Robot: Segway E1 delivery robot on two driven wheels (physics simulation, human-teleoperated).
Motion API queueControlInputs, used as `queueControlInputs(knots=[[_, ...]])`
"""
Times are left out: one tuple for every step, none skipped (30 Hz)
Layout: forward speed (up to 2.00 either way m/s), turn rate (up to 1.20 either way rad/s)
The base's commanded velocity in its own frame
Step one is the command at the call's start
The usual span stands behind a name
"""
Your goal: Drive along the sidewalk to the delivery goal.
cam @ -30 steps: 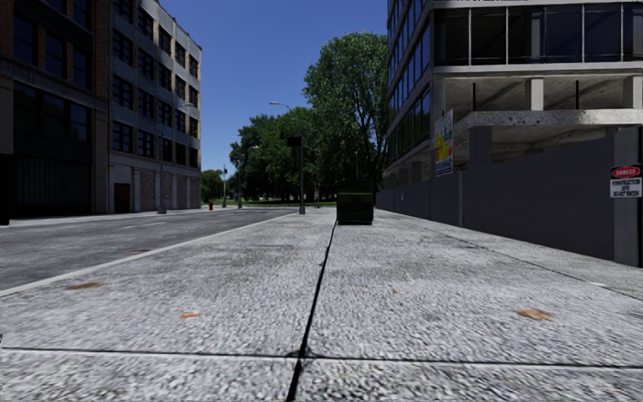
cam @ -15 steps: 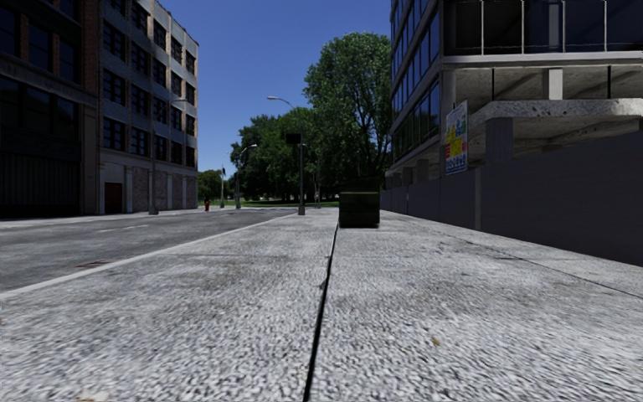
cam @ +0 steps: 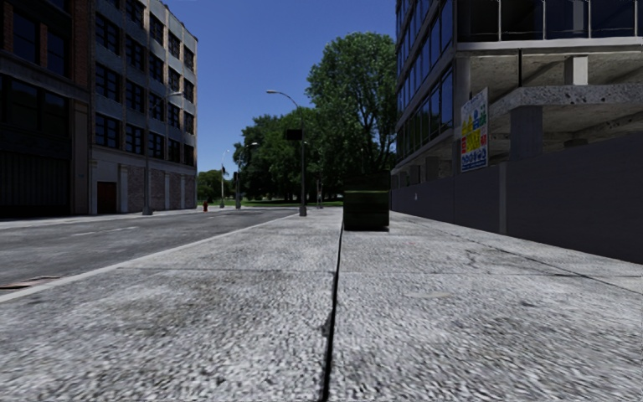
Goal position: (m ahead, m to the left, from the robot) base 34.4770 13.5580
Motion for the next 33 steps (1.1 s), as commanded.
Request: queueControlInputs(knots=[[2.0, 0.17], [2.0, 0.17], [2.0, 0.17], [2.0, 0.17], [2.0, 0.17], [2.0, 0.17], [2.0, 0.17], [2.0, 0.17], [2.0, 0.17], [2.0, 0.17], [2.0, 0.17], [2.0, 0.17], [2.0, 0.17], [2.0, 0.17], [2.0, 0.17], [2.0, 0.17], [2.0, 0.17], [2.0, 0.17], [2.0, 0.17], [2.0, 0.17], [2.0, 0.17], [2.0, 0.17], [2.0, 0.17], [2.0, 0.17], [2.0, 0.17], [2.0, 0.17], [2.0, 0.06], [2.0, 0.06], [2.0, 0.0], [2.0, 0.0], [2.0, 0.0], [2.0, 0.0], [2.0, 0.0]])
